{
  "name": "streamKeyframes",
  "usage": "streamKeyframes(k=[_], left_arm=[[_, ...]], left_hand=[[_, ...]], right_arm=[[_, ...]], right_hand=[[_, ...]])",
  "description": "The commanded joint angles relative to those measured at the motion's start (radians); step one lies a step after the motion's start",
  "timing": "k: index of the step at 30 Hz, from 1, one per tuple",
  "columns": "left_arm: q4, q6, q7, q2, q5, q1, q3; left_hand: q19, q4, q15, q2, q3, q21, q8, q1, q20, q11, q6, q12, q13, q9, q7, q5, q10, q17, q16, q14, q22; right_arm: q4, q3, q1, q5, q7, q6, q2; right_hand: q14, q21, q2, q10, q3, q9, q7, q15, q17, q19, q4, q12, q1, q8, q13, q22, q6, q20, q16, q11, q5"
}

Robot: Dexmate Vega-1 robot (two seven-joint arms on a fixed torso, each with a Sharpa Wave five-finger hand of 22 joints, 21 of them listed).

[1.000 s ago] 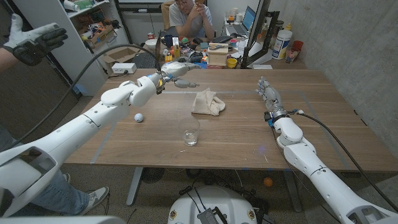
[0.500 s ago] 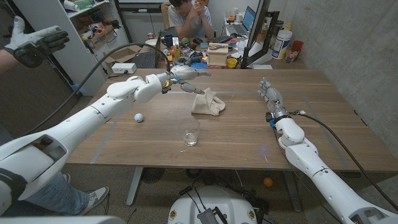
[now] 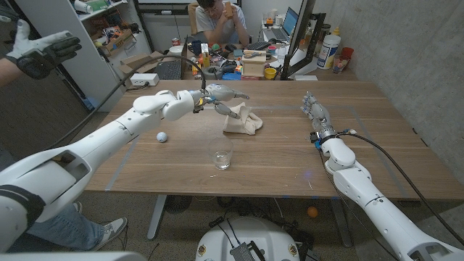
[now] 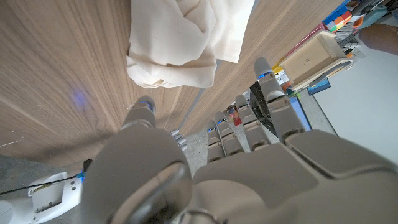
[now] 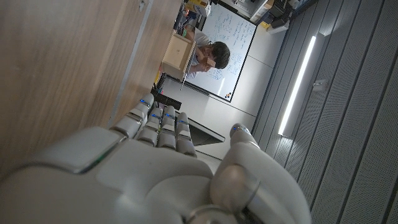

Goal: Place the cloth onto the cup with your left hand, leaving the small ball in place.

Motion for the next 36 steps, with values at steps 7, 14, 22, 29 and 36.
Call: streamKeyframes(k=[7, 14, 22, 29, 36], left_arm=[[0.194, -0.079, -0.001, -0.11, 0.006, -0.108, 0.101], [0.229, -0.081, -0.033, -0.131, 0.029, -0.137, 0.152], [0.139, -0.024, -0.103, -0.088, 0.028, -0.118, 0.135], [0.13, -0.012, -0.109, -0.08, 0.03, -0.105, 0.13], [0.152, -0.008, -0.097, -0.09, 0.065, -0.105, 0.153]], left_hand=[[0.018, -0.007, 0.003, -0.013, -0.003, 0.001, 0.006, 0.001, 0.0, 0.001, 0.014, 0.003, 0.005, 0.002, -0.002, 0.009, 0.012, 0.004, -0.002, 0.008, -0.001], [0.035, -0.013, 0.004, -0.02, -0.007, 0.001, 0.011, 0.009, -0.002, -0.003, 0.03, 0.001, 0.007, 0.002, -0.007, 0.012, 0.012, 0.004, -0.003, 0.011, -0.001], [0.053, -0.023, -0.002, -0.023, -0.008, -0.002, 0.018, 0.027, -0.001, -0.004, 0.054, 0.004, 0.011, 0.003, -0.005, 0.017, 0.024, 0.005, -0.002, 0.022, -0.002], [0.059, -0.029, -0.007, -0.017, -0.005, -0.007, 0.023, 0.043, -0.001, -0.002, 0.069, 0.006, 0.014, 0.003, -0.007, 0.02, 0.031, 0.007, -0.003, 0.024, -0.002], [0.086, -0.039, -0.011, -0.011, 0.001, -0.005, 0.025, 0.067, -0.004, -0.003, 0.08, 0.007, 0.018, 0.004, -0.014, 0.023, 0.037, 0.008, -0.001, 0.034, -0.001]], right_arm=[[0.007, 0.016, -0.021, 0.006, -0.007, 0.005, -0.005], [0.014, 0.026, -0.023, 0.014, -0.01, 0.003, -0.002], [0.019, 0.031, -0.02, 0.016, -0.007, -0.001, -0.006], [0.032, 0.033, -0.02, 0.021, -0.002, -0.006, -0.003], [0.048, 0.028, -0.013, 0.022, 0.01, -0.001, 0.003]], right_hand=[[0.01, -0.006, -0.008, 0.011, 0.0, 0.002, 0.0, 0.0, 0.001, 0.003, -0.008, -0.007, 0.004, -0.003, 0.004, 0.001, 0.011, 0.009, -0.002, -0.004, 0.006], [0.011, -0.007, -0.007, 0.012, -0.001, 0.002, -0.001, 0.0, 0.001, 0.004, -0.008, -0.008, 0.003, -0.004, 0.004, 0.001, 0.011, 0.009, -0.002, -0.004, 0.006], [0.011, -0.008, -0.006, 0.013, -0.001, 0.002, -0.002, 0.0, 0.002, 0.004, -0.009, -0.01, 0.002, -0.005, 0.004, 0.001, 0.01, 0.011, -0.002, -0.004, 0.006], [0.011, -0.008, -0.006, 0.013, -0.001, 0.002, -0.002, 0.002, 0.002, 0.005, -0.009, -0.011, 0.002, -0.005, 0.004, 0.001, 0.012, 0.01, -0.002, -0.004, 0.006], [0.015, -0.01, -0.005, 0.014, -0.002, 0.002, -0.003, 0.006, 0.002, 0.004, -0.009, -0.013, 0.001, -0.006, 0.004, 0.001, 0.012, 0.011, -0.002, -0.005, 0.006]])
